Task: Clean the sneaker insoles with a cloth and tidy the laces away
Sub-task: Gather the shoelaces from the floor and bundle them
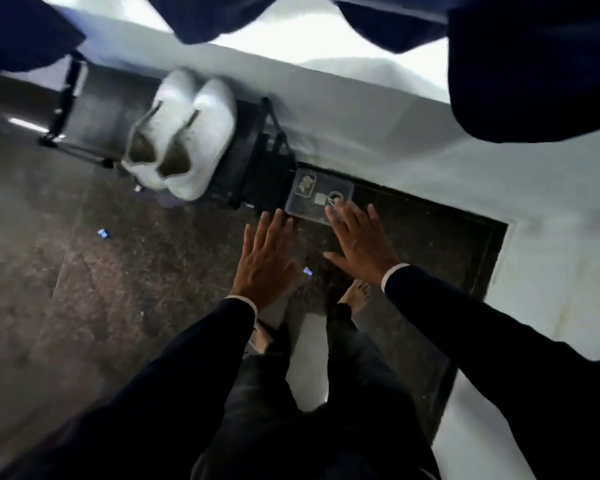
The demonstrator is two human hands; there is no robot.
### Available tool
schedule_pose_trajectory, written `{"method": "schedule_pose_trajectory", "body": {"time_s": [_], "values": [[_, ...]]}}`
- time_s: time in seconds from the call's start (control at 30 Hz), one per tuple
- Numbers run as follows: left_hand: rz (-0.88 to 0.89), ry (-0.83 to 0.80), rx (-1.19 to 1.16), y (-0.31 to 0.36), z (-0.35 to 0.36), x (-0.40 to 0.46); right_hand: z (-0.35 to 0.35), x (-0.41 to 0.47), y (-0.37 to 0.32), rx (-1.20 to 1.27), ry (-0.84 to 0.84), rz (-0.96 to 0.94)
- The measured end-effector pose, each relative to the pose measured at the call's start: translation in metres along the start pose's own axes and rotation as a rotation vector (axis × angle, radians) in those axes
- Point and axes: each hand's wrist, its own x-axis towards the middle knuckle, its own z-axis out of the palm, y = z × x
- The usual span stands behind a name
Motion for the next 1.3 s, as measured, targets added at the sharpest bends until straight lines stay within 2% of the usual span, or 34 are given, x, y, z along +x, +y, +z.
{"method": "schedule_pose_trajectory", "body": {"time_s": [0.33,0.6,0.73,0.9,1.13,1.3], "values": [[-0.199,0.117,-0.005,-0.1,-0.048,-0.152,-0.047,0.019,-0.172,-0.15,0.015,-0.208],[-0.414,0.174,-0.004,-0.234,-0.078,-0.296,-0.055,0.057,-0.361,-0.248,0.037,-0.374],[-0.51,0.204,-0.015,-0.297,-0.1,-0.338,-0.066,0.085,-0.443,-0.269,0.049,-0.413],[-0.571,0.229,-0.053,-0.364,-0.121,-0.344,-0.079,0.134,-0.512,-0.255,0.071,-0.482],[-0.594,0.27,-0.09,-0.471,-0.147,-0.3,-0.084,0.25,-0.567,-0.238,0.037,-0.505],[-0.635,0.189,-0.136,-0.559,-0.167,-0.253,-0.093,0.35,-0.602,-0.238,-0.086,-0.484]]}}
